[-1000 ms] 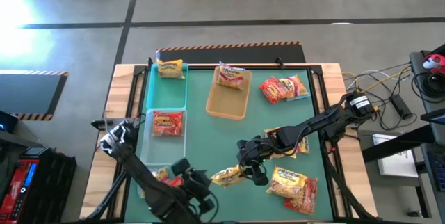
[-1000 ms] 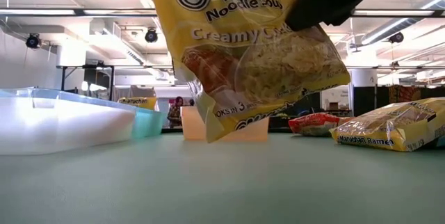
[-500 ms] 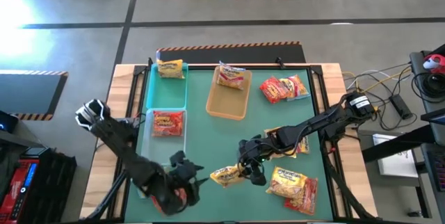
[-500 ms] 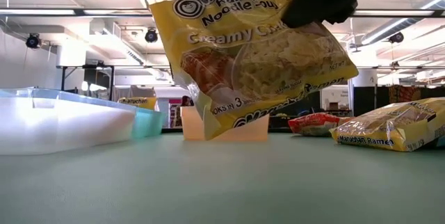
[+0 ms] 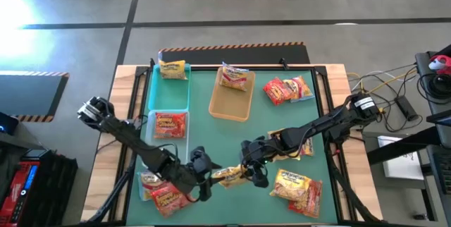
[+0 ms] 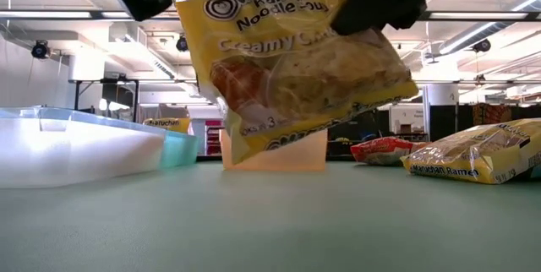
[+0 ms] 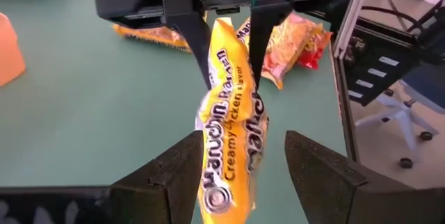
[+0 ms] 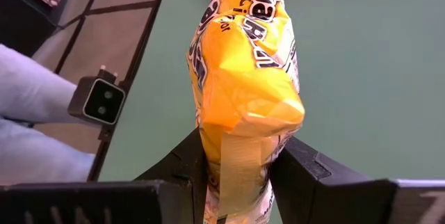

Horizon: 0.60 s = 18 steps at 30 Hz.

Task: Sort Maruchan noodles
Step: Put the yellow noodle pack into the blue bin

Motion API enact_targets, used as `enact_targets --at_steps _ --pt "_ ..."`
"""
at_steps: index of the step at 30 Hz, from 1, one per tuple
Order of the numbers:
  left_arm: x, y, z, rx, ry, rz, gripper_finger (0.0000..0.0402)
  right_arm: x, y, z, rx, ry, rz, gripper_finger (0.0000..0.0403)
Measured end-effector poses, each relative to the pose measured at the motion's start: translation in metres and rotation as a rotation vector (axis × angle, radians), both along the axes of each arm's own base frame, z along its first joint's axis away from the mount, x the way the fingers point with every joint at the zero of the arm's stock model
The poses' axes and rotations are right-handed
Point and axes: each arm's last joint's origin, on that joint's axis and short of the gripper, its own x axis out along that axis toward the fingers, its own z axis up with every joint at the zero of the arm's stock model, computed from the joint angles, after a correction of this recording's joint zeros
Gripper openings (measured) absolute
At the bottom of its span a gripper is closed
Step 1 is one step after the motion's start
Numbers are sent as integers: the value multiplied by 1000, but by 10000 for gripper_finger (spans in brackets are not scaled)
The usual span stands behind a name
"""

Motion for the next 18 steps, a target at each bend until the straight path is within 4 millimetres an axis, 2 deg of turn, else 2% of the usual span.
enact_targets --at_steps 12,18 --pt "7 7 1 12 -2 6 186 6 0 8 -34 -133 15 109" --pt "8 8 2 4 -9 6 186 13 2 24 -62 -204 30 109"
